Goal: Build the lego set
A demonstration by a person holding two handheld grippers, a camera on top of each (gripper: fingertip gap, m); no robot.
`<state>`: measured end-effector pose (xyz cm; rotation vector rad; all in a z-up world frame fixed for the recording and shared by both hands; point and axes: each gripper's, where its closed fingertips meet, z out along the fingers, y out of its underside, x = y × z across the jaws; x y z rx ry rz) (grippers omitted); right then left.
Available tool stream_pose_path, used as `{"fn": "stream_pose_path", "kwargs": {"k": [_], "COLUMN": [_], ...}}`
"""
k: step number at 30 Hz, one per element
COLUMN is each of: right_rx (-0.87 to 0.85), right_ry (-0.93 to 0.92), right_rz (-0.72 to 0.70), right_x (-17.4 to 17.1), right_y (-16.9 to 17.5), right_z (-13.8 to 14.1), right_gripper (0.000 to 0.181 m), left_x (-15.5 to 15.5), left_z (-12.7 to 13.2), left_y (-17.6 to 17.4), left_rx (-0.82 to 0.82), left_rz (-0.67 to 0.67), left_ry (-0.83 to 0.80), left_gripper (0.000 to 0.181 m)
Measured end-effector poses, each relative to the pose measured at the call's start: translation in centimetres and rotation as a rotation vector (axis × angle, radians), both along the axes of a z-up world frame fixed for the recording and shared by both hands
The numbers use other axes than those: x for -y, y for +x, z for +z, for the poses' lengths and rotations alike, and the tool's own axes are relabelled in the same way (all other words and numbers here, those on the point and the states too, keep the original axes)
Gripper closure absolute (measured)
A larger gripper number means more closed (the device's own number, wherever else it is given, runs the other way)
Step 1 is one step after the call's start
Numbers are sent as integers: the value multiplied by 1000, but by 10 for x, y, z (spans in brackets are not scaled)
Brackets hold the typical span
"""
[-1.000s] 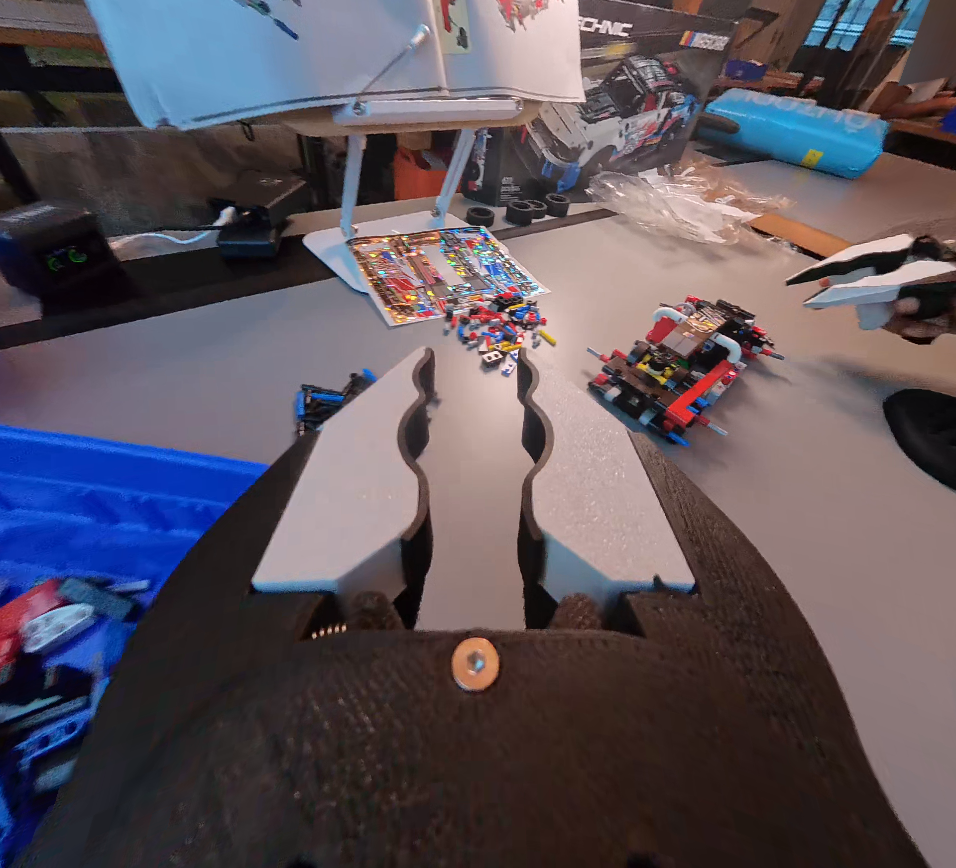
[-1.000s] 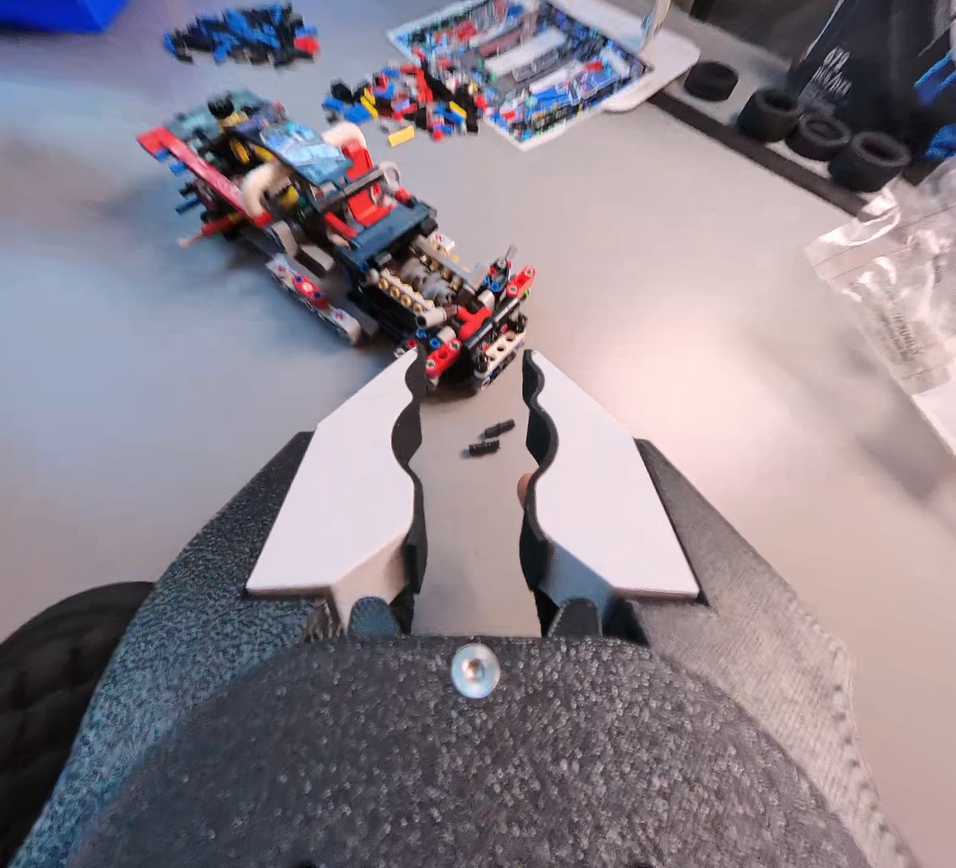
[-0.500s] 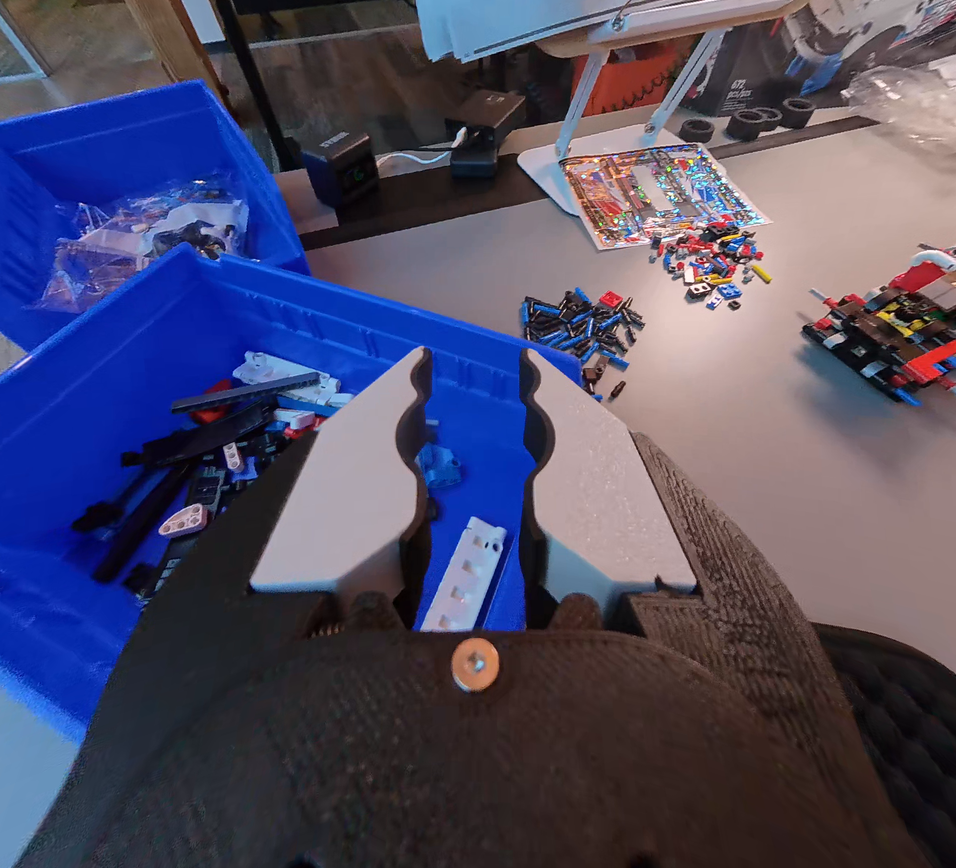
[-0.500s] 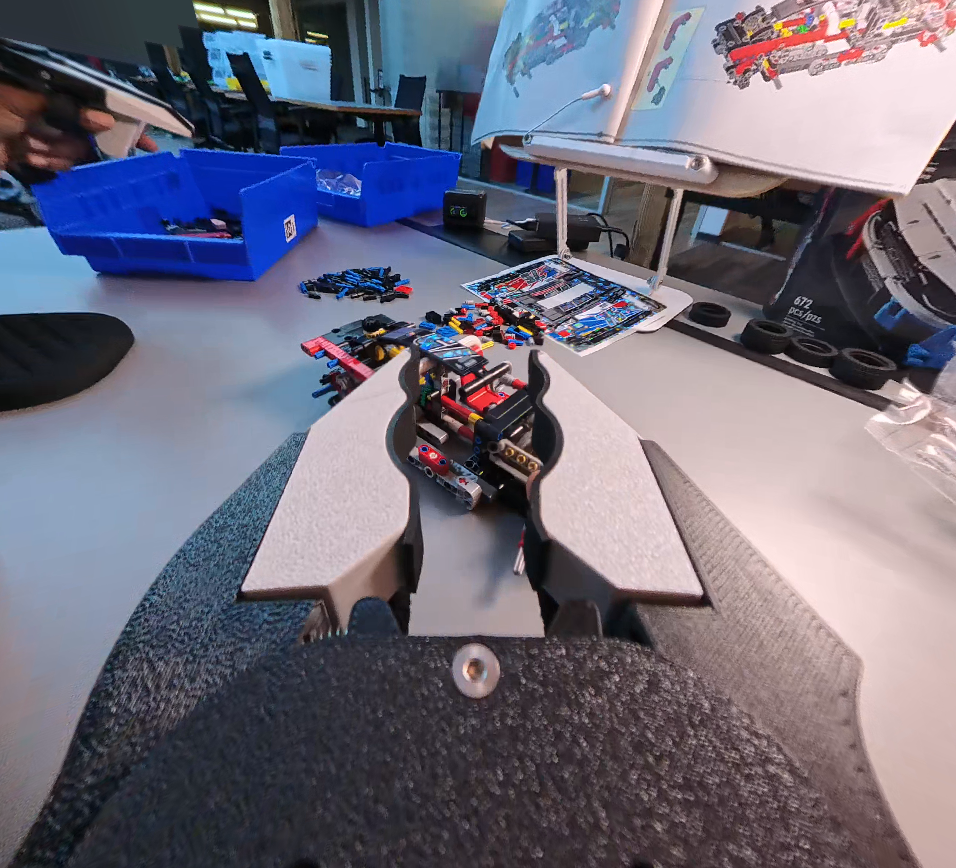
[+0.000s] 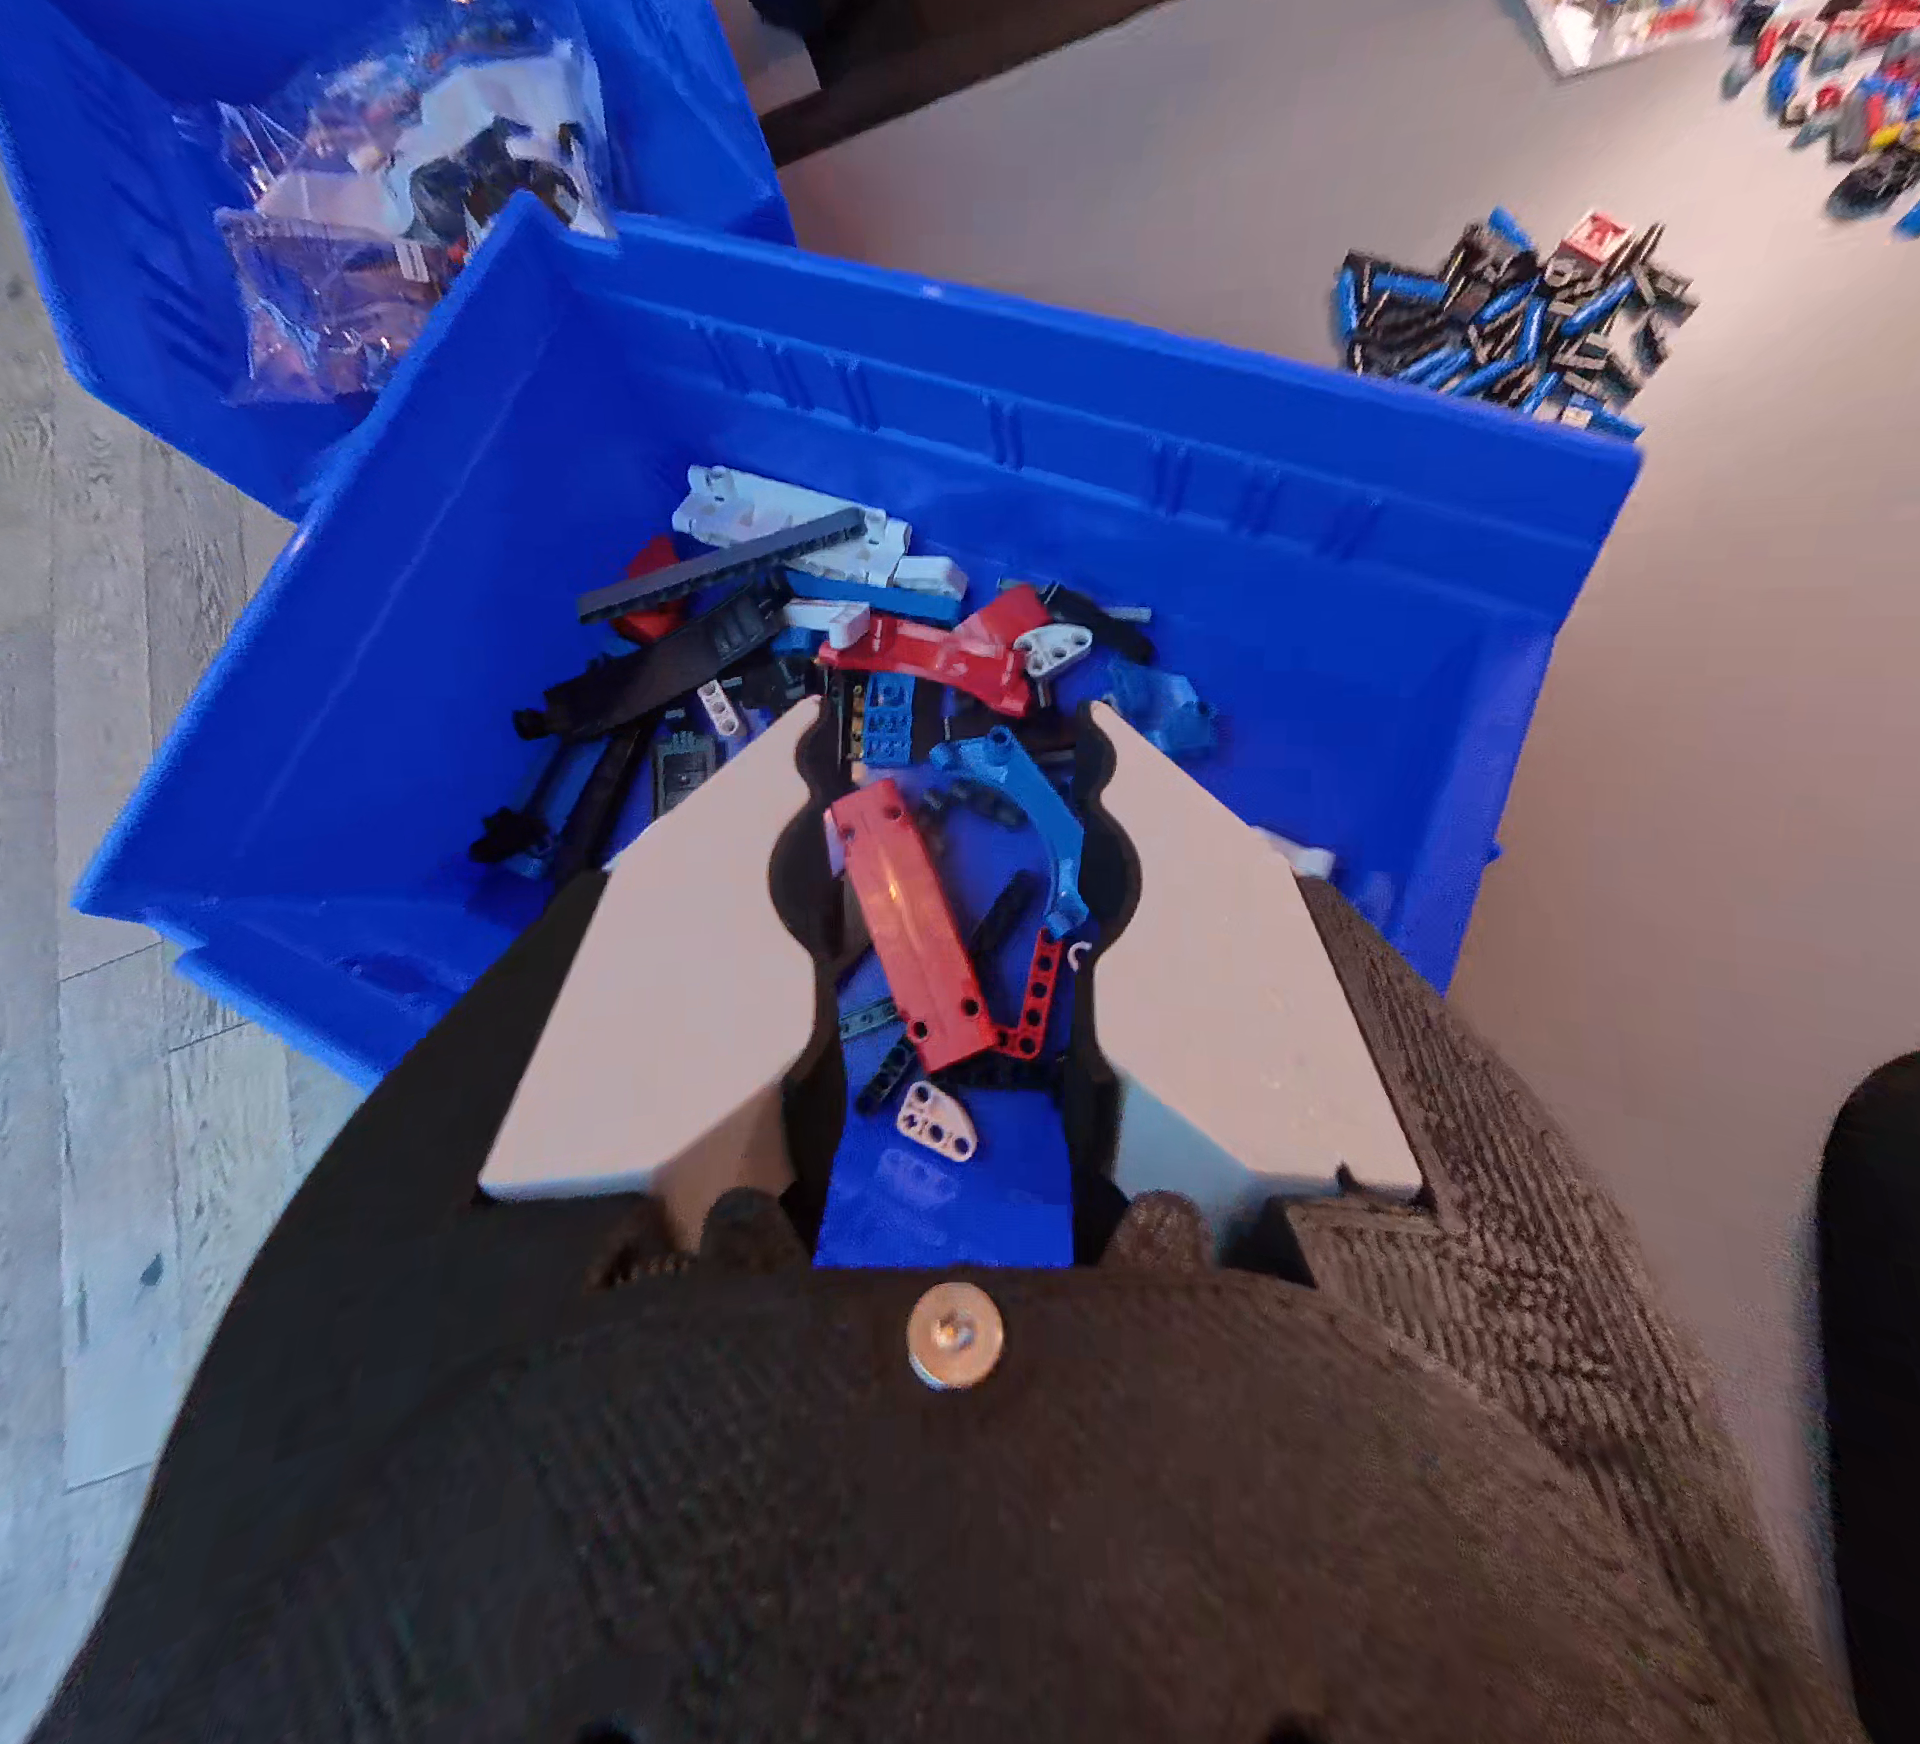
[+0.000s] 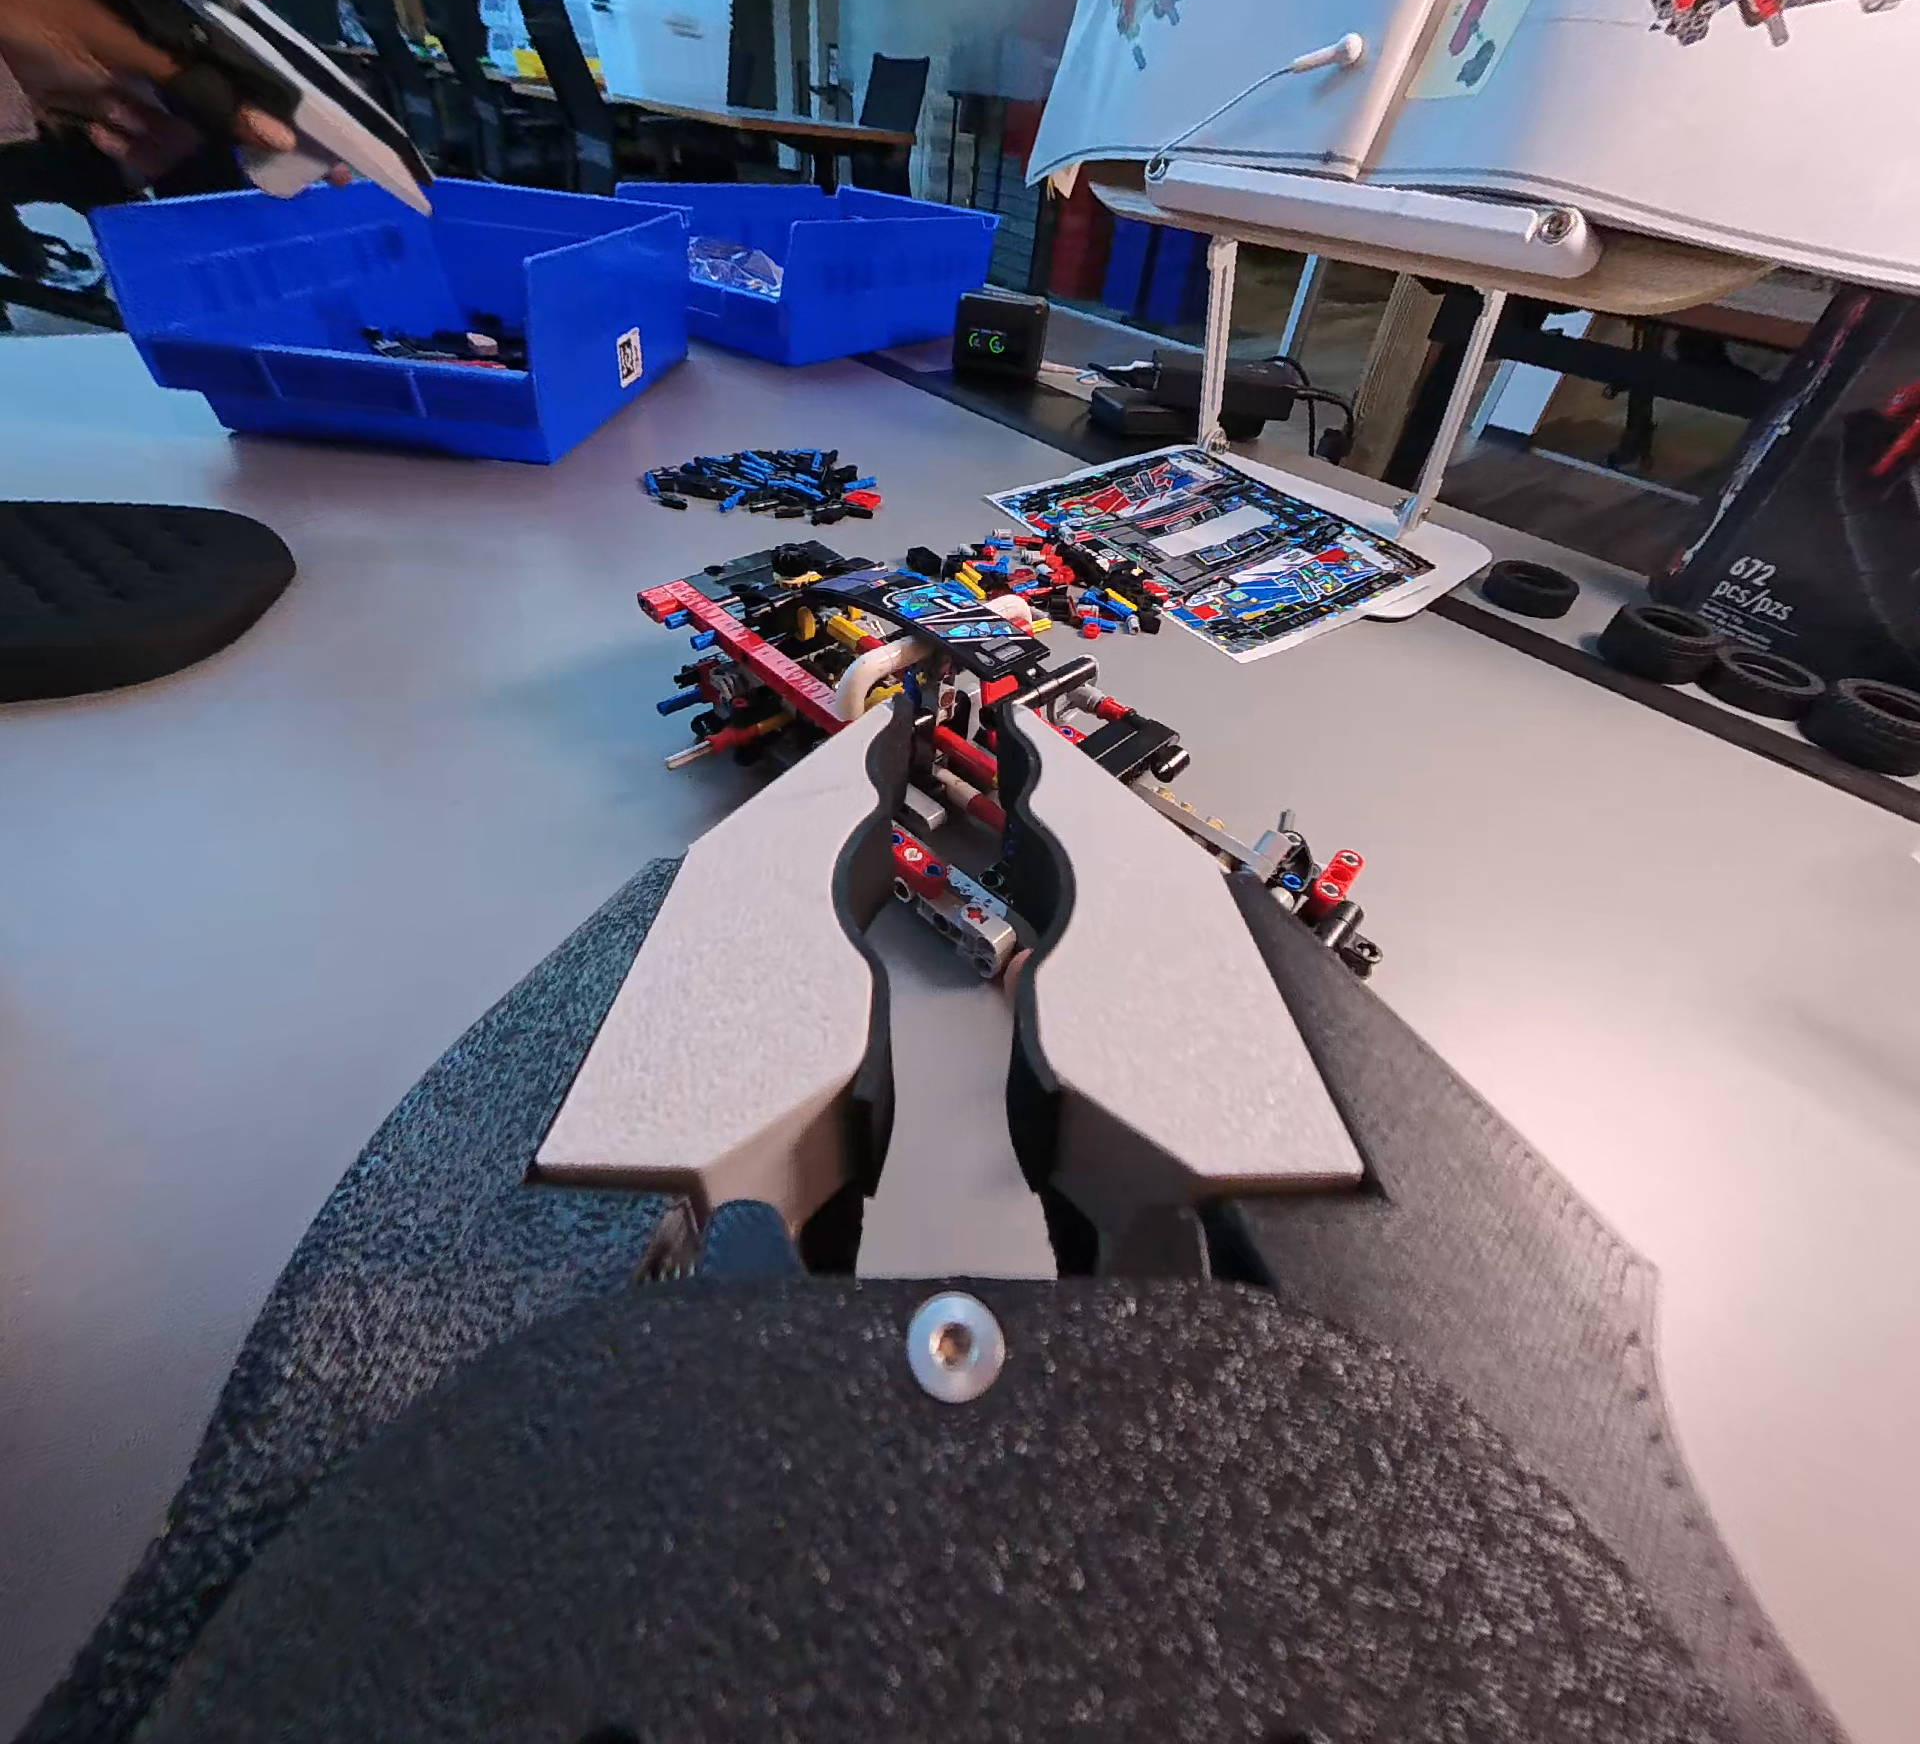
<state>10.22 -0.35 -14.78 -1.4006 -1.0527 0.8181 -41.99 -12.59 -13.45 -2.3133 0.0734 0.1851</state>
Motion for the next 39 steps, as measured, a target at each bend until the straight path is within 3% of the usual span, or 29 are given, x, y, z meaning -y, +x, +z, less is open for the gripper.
{"fn": "stream_pose_path", "kwargs": {"k": [4, 7, 10, 13, 16, 17, 20, 23, 27, 30, 34, 39], "right_rx": [12, 25, 46, 58, 54, 52, 49, 50, 46, 48, 59, 60], "right_ry": [-9, -9, -2, 1, -12, -18, -27, -27, -25, -21, -15, -12], "right_rz": [-2, -9, -15, -21, -30, -33, -39, -38, -37, -33, -25, -22], "right_x": [-1, -2, -3, -3, -5, -6, -8, -7, -7, -6, -5, -4], "right_y": [-1, -2, -3, -4, -3, -3, -2, -2, -2, -2, -3, -3], "right_z": [-3, -6, -9, -11, -11, -11, -11, -11, -10, -11, -12, -12], "right_gripper": [168, 169, 169, 169, 169, 169, 169, 170, 171, 171, 171, 172], "left_x": [6, 11, 11, 25, 32, 33, 26, 15, -10, 12, 46, 58], "left_z": [-27, -49, -66, -85, -100, -104, -104, -101, -81, -78, -93, -112], "left_y": [-19, -10, 3, 23, 10, 11, 9, 4, -22, -12, 13, 13], "left_rx": [-16, 49, 13, 27, -91, -95, -125, -127, -212, -125, -78, -130], "left_rz": [-81, -195, -331, -476, -493, -505, -527, -504, -368, -383, -493, -494], "left_ry": [-220, -370, -473, -637, -769, -793, -779, -736, -589, -680, -835, -944], "left_gripper": [142, 150, 155, 149, 144, 144, 171, 172, 171, 156, 167, 165]}}
